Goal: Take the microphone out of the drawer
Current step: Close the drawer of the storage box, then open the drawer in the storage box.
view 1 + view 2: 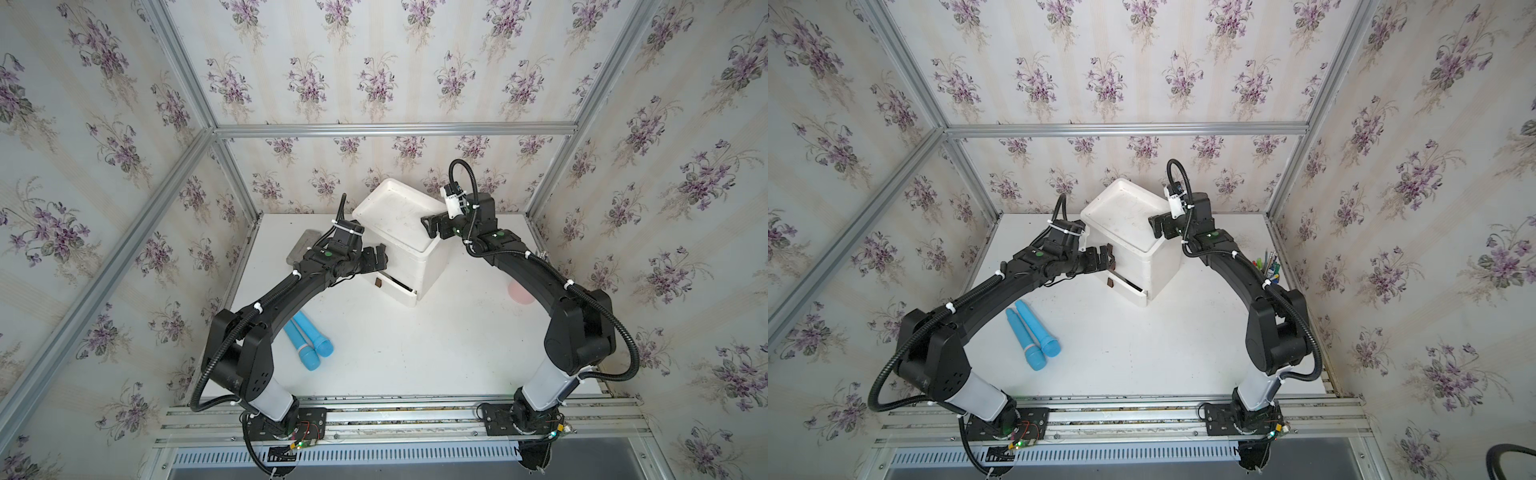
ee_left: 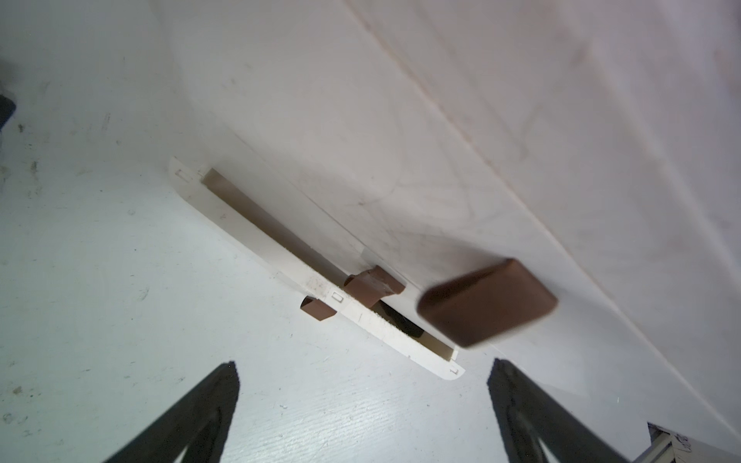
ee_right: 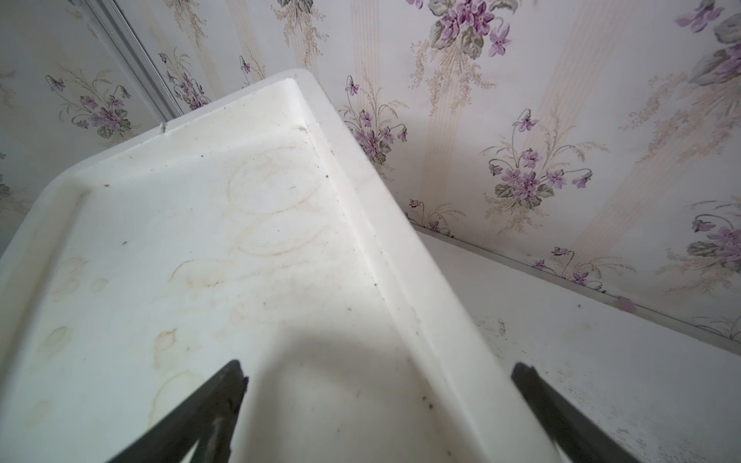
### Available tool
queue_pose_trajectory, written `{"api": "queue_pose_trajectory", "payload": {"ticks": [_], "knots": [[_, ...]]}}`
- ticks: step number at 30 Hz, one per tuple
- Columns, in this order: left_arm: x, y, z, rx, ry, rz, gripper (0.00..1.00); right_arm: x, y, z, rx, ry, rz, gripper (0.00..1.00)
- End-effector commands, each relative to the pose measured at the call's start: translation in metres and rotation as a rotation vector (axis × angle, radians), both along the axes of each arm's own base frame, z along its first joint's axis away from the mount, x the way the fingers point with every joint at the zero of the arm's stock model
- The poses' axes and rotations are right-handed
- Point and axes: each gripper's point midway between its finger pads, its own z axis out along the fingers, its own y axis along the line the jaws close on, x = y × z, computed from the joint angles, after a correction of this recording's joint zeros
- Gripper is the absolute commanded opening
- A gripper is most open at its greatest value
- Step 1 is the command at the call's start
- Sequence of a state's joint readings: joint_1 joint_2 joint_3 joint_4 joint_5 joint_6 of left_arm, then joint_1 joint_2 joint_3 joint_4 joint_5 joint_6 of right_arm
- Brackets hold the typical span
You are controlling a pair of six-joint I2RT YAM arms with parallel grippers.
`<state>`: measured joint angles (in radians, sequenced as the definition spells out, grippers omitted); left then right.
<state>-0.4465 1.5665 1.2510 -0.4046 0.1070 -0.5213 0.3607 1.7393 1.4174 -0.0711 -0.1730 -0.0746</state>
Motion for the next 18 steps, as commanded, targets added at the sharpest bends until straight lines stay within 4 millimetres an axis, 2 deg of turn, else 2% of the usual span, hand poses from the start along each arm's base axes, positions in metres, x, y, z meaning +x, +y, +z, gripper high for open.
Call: {"api": "queue_pose_trajectory", "payload": {"ticks": [1,4,8,13,18], "knots": [[-0.001,-0.009,0.009,-0.051,-0.107,-0.084,0.99,-0.043,-0.007,-0.081,-0.192,0.269,0.089,1.00],[-0.012,-0.015,0.000,-0.072,-0.105,-0.142,0.99,-0.043,-0.008,-0.080,-0.192,0.269,0.086,1.00],[-0.015,-0.014,-0.009,-0.070,-0.145,-0.161,0.96,-0.044,-0.007,-0.079,-0.190,0.266,0.087,1.00],[-0.002,-0.003,-0.015,0.033,-0.231,-0.122,0.88,-0.044,-0.007,-0.078,-0.187,0.267,0.087,1.00],[0.012,-0.010,-0.026,0.054,-0.283,-0.151,0.78,-0.045,-0.006,-0.077,-0.188,0.264,0.090,1.00]]}}
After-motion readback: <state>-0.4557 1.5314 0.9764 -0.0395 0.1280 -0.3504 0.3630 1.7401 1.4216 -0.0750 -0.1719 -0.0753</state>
